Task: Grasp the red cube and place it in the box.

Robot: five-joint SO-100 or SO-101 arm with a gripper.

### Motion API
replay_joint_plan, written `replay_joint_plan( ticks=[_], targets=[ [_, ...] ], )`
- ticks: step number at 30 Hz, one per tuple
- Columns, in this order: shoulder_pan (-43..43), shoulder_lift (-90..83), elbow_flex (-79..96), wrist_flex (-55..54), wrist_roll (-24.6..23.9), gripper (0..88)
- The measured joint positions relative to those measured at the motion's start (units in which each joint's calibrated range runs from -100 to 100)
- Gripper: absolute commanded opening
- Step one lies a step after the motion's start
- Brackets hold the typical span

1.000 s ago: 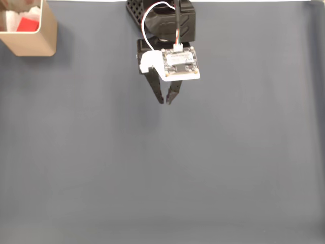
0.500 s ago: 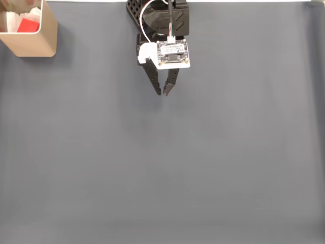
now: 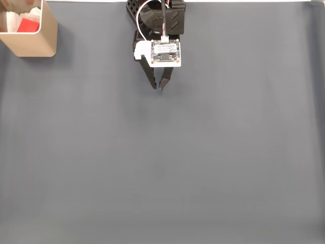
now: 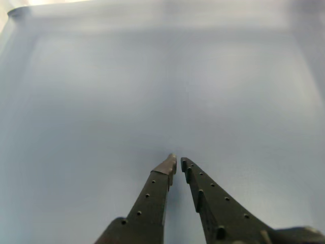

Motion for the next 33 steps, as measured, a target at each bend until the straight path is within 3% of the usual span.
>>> replay_joint_plan(
  ticks=[18, 33],
  targets=[
    [-0.07, -1.22, 0.0, 16.55, -0.63, 0.4],
    [-0.07, -1.39, 0.0, 17.26, -0.54, 0.4]
  ],
)
